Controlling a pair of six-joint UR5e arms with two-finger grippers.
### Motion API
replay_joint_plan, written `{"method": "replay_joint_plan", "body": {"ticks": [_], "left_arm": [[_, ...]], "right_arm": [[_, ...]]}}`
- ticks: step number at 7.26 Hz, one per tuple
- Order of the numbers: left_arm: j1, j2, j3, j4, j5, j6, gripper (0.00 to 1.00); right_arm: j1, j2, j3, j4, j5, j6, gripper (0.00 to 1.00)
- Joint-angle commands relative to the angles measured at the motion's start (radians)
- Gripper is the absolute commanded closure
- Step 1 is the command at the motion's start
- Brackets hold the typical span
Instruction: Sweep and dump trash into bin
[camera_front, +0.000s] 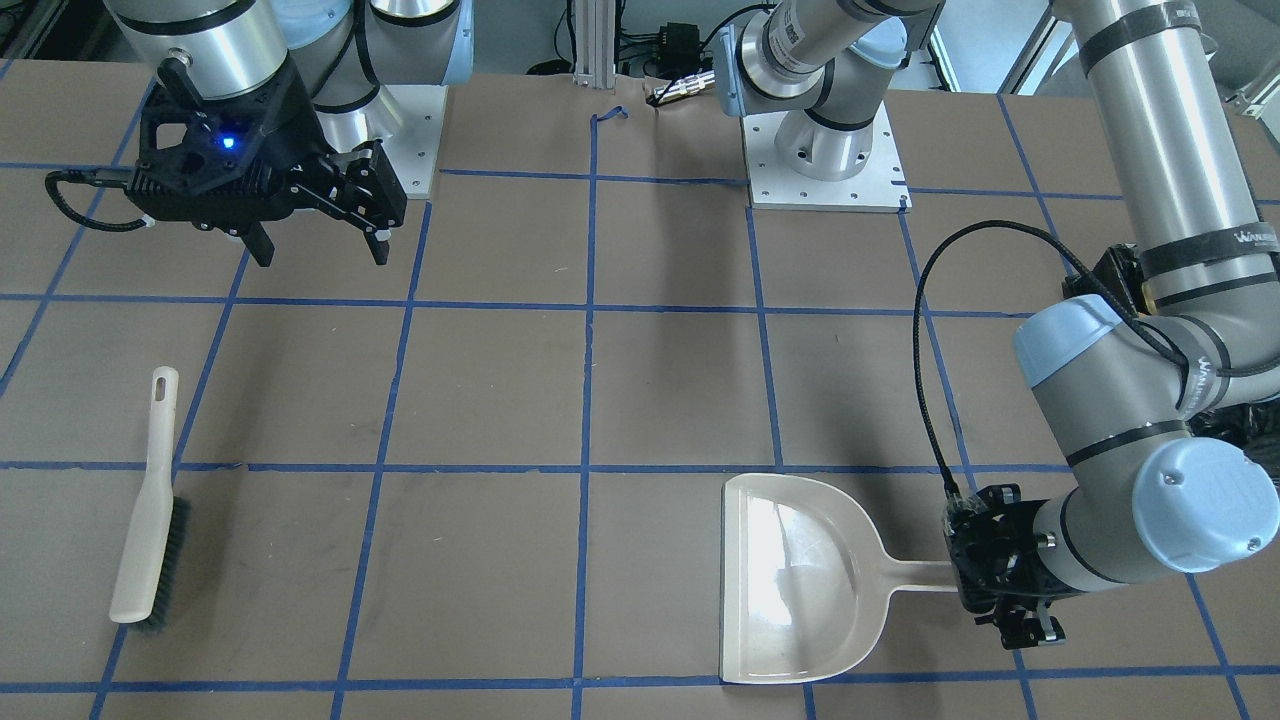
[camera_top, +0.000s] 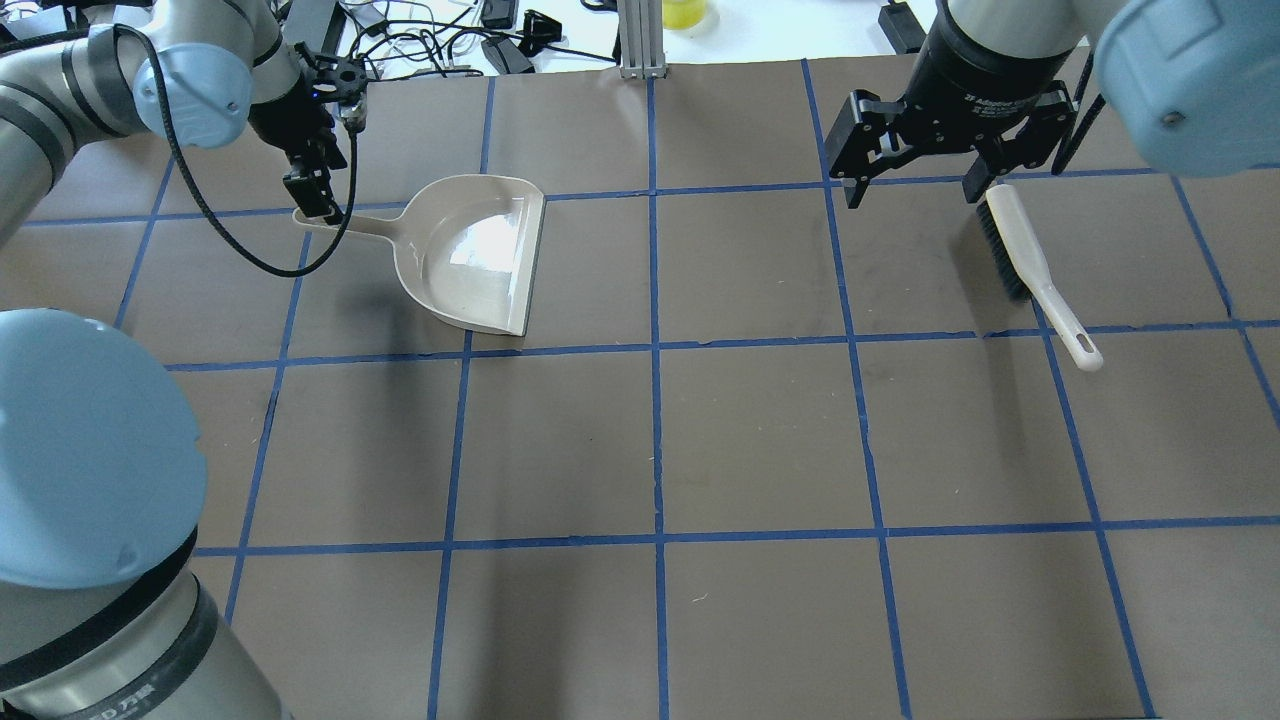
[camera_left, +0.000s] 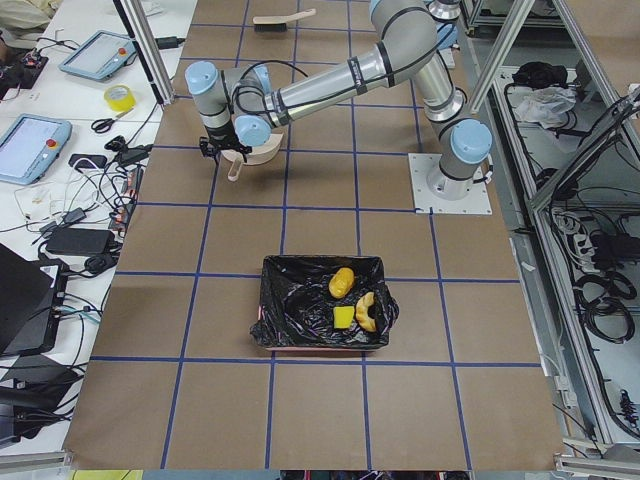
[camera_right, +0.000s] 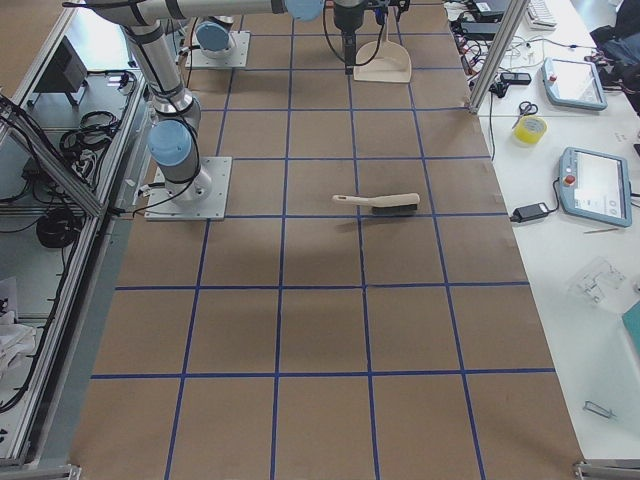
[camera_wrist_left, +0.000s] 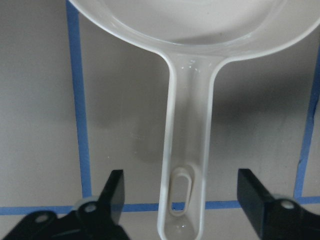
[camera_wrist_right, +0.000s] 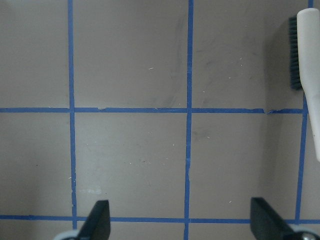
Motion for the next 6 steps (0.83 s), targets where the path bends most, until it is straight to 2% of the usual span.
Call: {"method": "replay_joint_plan", "body": {"ticks": [1, 2, 4, 6], "left_arm": [[-0.091, 0.103, 0.002, -0.045, -0.019, -0.205, 0.01], [-0.106, 0.158, -0.014, -0.071, -0.023, -0.301, 0.0], [-0.112, 0.275, -0.026, -0.213, -0.023, -0.508, 0.0], [-0.111, 0.37, -0.026, -0.333, -0.025, -0.825, 0.0]], "right_arm": [[0.0, -0.002, -0.007, 0.028, -0.045, 0.002, 0.0], [0.0, -0.002, -0.012, 0.036, -0.04, 0.032, 0.0], [0.0, 0.002, -0.01, 0.036, -0.031, 0.034, 0.0], [0.0, 0.007, -0.01, 0.03, -0.022, 0.034, 0.0]]}}
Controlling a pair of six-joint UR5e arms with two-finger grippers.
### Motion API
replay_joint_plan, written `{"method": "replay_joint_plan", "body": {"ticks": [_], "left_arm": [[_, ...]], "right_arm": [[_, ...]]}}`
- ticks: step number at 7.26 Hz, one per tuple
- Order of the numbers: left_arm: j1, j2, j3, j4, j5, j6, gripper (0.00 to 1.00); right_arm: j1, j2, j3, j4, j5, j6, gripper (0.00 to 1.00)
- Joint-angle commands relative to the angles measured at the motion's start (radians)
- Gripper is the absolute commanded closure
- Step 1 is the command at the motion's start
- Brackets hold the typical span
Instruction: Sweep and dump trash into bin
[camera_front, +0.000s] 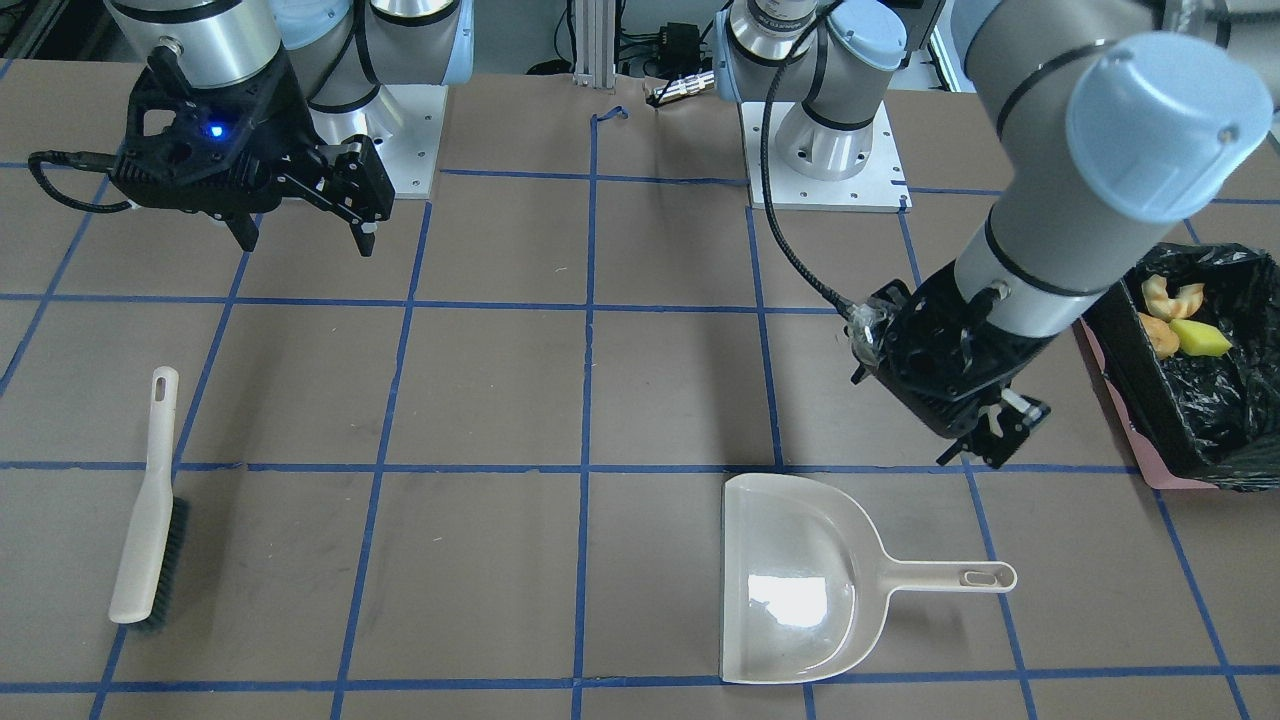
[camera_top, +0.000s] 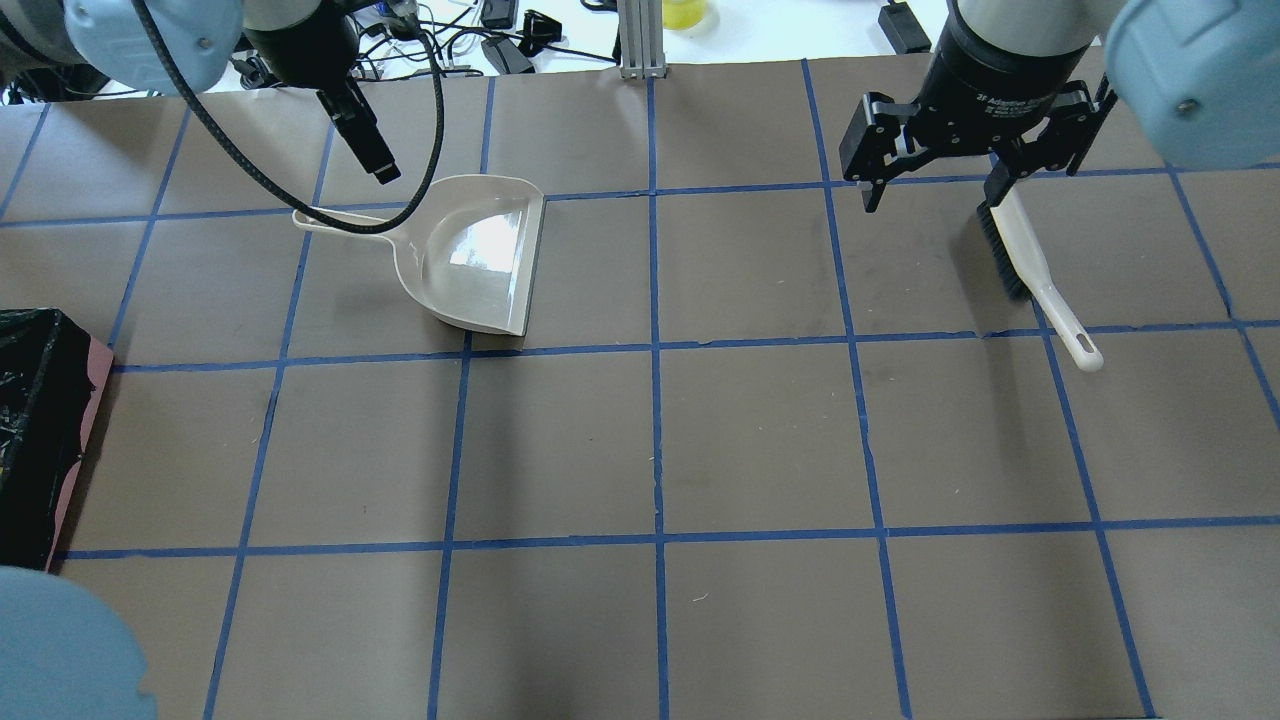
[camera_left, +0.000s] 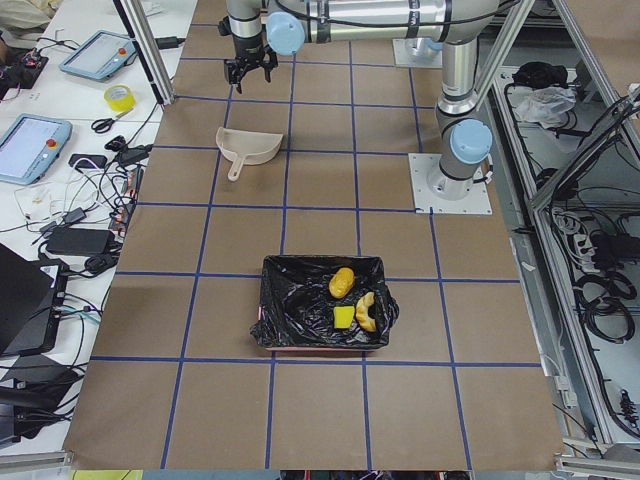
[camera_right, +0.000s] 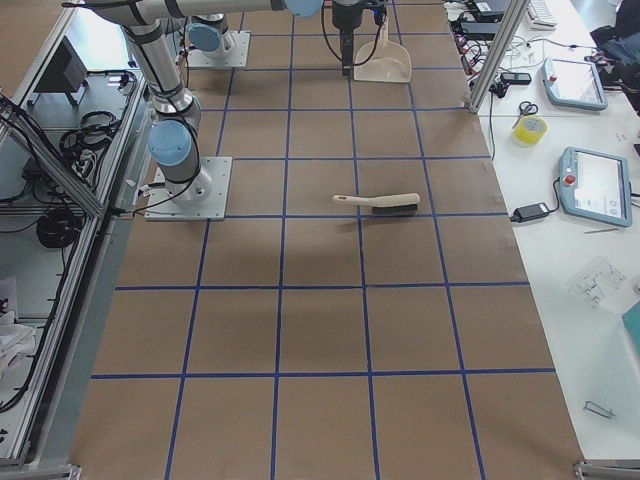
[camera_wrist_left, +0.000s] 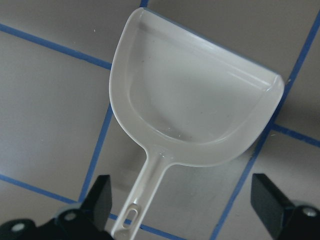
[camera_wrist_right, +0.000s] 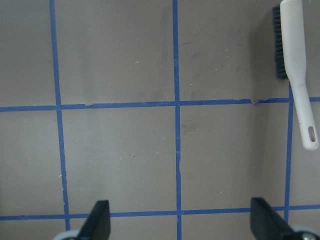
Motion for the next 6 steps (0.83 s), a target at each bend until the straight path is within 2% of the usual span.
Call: {"method": "replay_joint_plan", "body": {"ticks": [1, 3, 4, 6], "left_arm": [[0.001, 0.11, -0.001, -0.169, 0.006, -0.312, 0.0], [0.007, 0.197, -0.012, -0.263, 0.012, -0.567, 0.0], [0.015, 0.208, -0.037, -0.253, 0.009, -0.661, 0.0], [0.019, 0.234, -0.099, -0.215, 0.003, -0.691, 0.0]], "right_arm": [[0.0, 0.004, 0.002, -0.004, 0.005, 0.001, 0.0], [0.0, 0.004, 0.002, -0.004, 0.008, -0.001, 0.0], [0.0, 0.005, 0.002, -0.004, 0.007, -0.001, 0.0], [0.0, 0.004, 0.002, -0.006, 0.008, -0.001, 0.0]]}}
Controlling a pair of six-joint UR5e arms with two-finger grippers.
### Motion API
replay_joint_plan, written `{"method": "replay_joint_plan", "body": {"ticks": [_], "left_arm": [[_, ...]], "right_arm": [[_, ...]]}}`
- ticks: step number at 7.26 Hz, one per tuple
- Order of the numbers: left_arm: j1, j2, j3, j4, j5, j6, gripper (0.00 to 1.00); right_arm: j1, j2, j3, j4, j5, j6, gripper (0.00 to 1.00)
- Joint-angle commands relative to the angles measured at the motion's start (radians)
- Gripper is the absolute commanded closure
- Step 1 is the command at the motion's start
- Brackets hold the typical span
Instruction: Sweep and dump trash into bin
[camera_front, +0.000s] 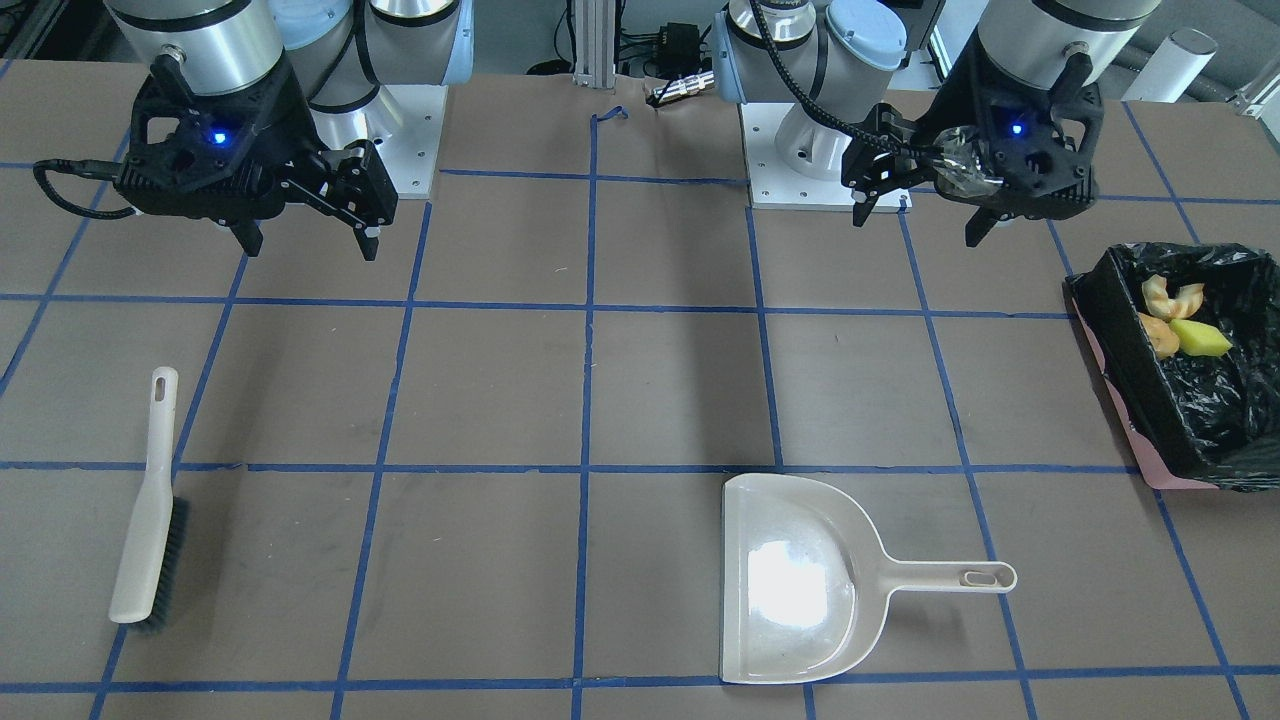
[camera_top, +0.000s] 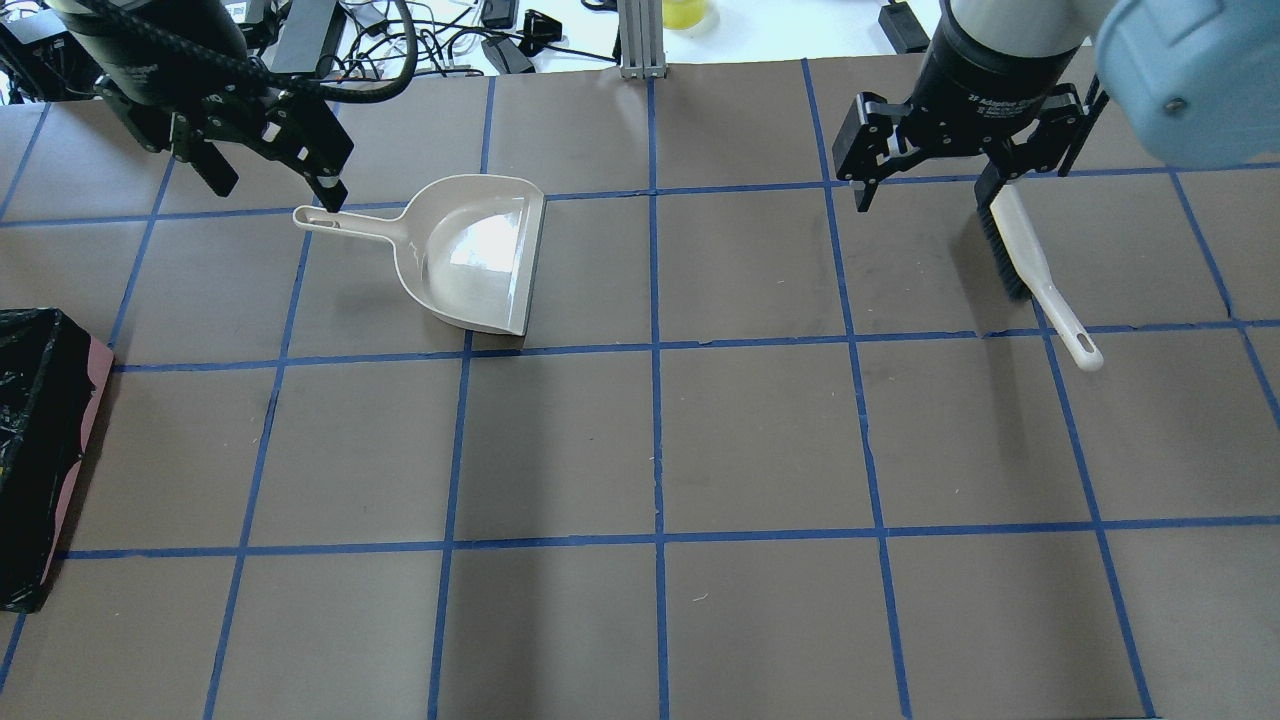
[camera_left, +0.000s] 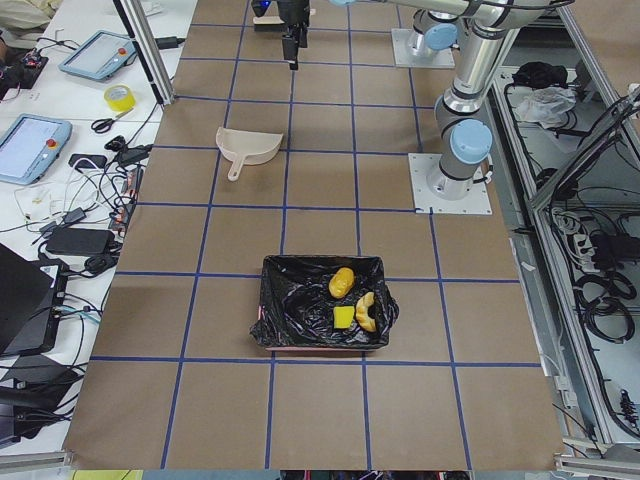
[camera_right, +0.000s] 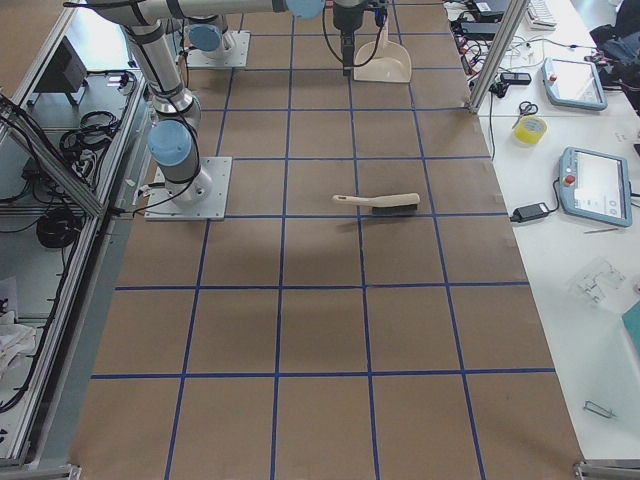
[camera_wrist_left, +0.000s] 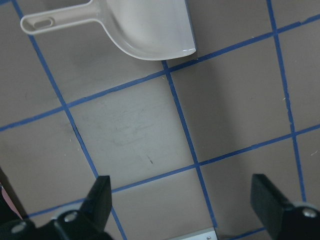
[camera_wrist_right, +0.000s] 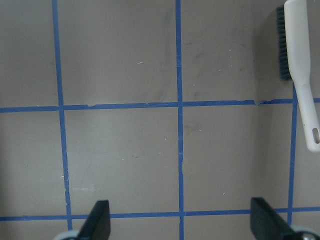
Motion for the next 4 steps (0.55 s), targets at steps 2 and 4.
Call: {"method": "replay_joint_plan", "body": {"ticks": [2, 4], "left_arm": [[0.0, 0.021, -0.046, 0.104, 0.005, -0.036, 0.0], [-0.001, 0.037, -0.068, 0.111, 0.005, -0.027, 0.0]], "right_arm": [[0.0, 0.001, 0.0, 0.0, 0.001, 0.0, 0.0], [0.0, 0.0, 0.0, 0.0, 0.001, 0.0, 0.0]]}}
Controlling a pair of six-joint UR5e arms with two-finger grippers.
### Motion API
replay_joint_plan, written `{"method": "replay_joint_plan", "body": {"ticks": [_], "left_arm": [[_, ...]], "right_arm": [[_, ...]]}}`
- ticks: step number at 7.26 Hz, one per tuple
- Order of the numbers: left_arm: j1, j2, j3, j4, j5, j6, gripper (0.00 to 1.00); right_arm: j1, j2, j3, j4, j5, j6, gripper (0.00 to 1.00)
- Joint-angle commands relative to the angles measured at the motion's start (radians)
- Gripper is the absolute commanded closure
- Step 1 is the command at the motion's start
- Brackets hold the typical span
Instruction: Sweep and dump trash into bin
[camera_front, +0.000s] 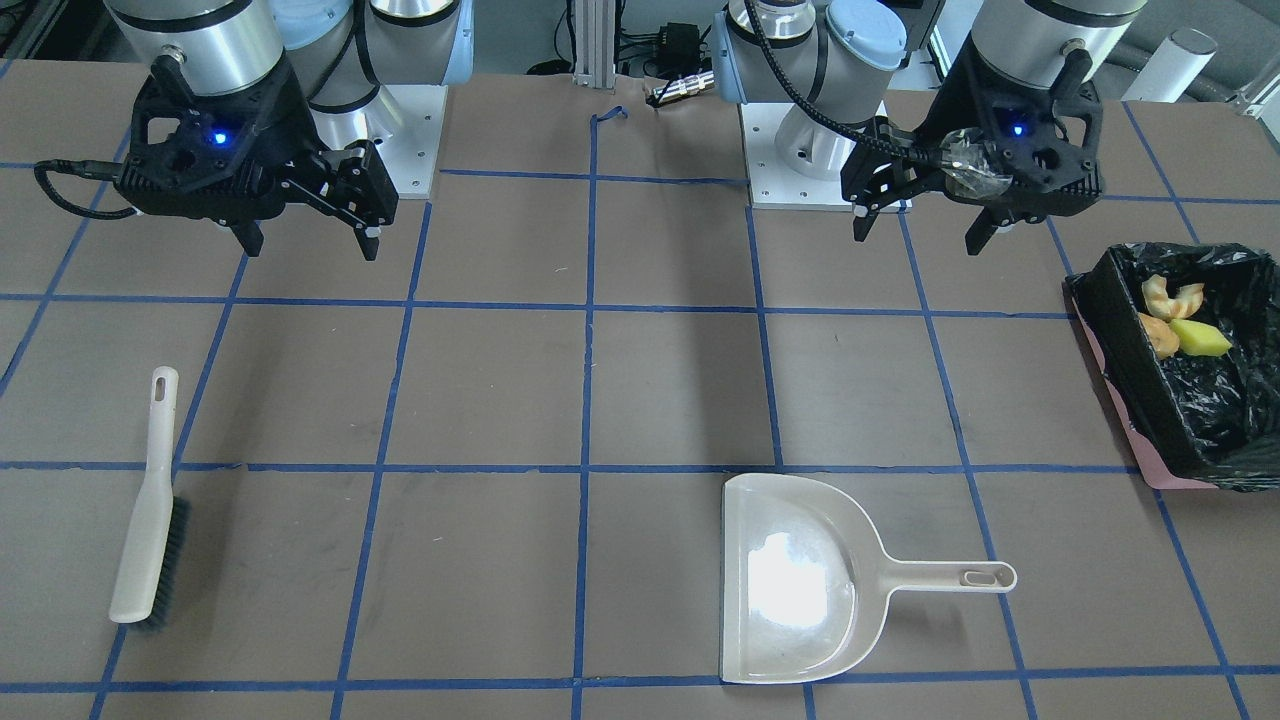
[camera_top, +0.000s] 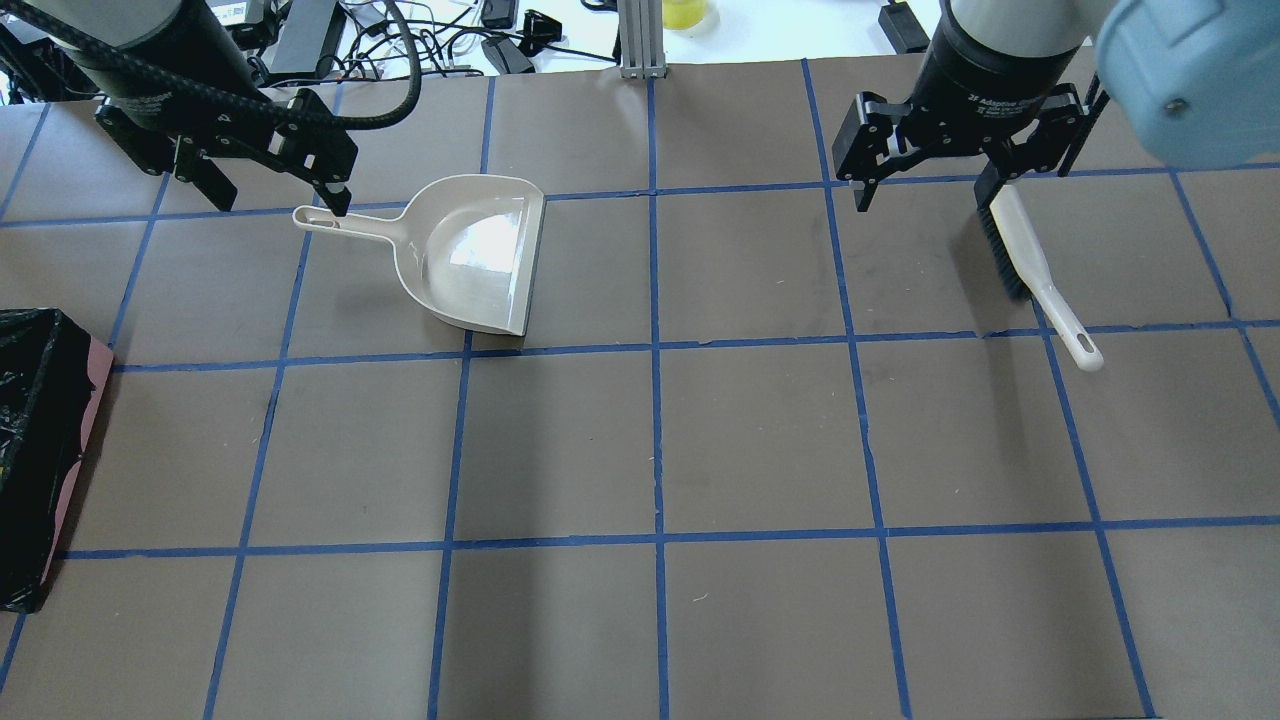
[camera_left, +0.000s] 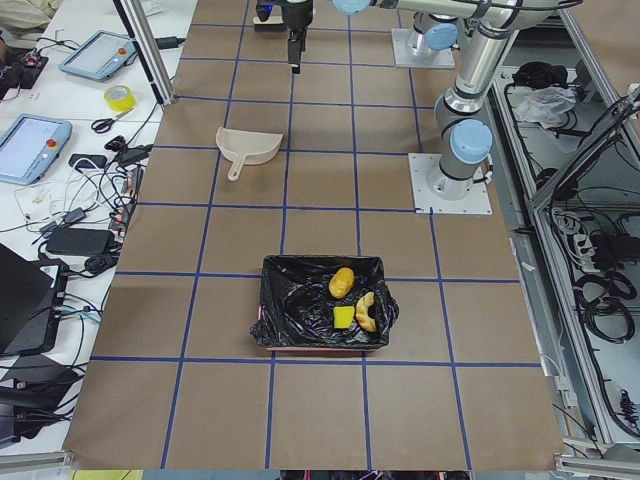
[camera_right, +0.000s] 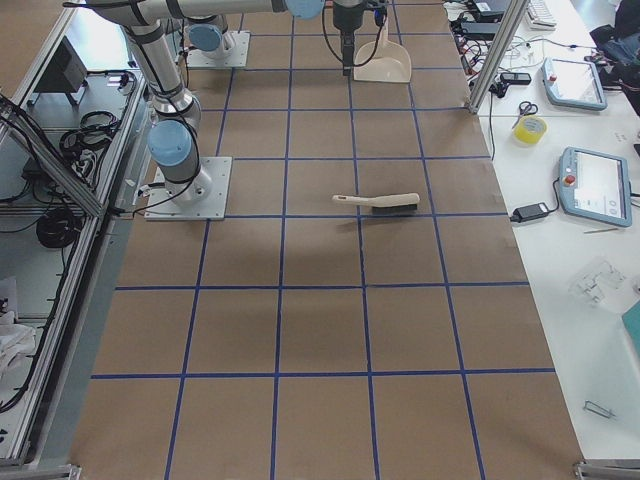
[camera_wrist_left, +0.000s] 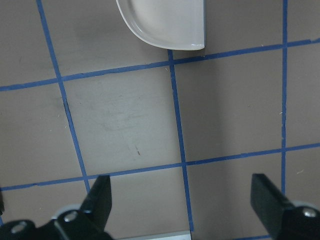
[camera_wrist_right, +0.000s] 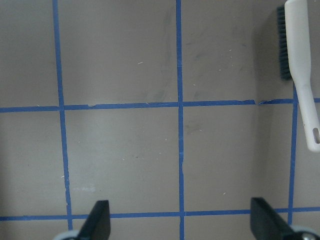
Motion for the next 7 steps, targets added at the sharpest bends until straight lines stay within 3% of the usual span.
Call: {"method": "replay_joint_plan", "body": {"ticks": [1, 7], "left_arm": [[-0.001, 0.008, -0.012, 0.006, 0.0, 0.004, 0.0], [0.001, 0.012, -0.022, 0.024, 0.001, 0.013, 0.0]], "right_arm": [[0.0, 0.0, 0.0, -0.001, 0.0, 0.0, 0.0], [0.0, 0.001, -0.002, 0.001, 0.0, 0.0, 0.0]]}}
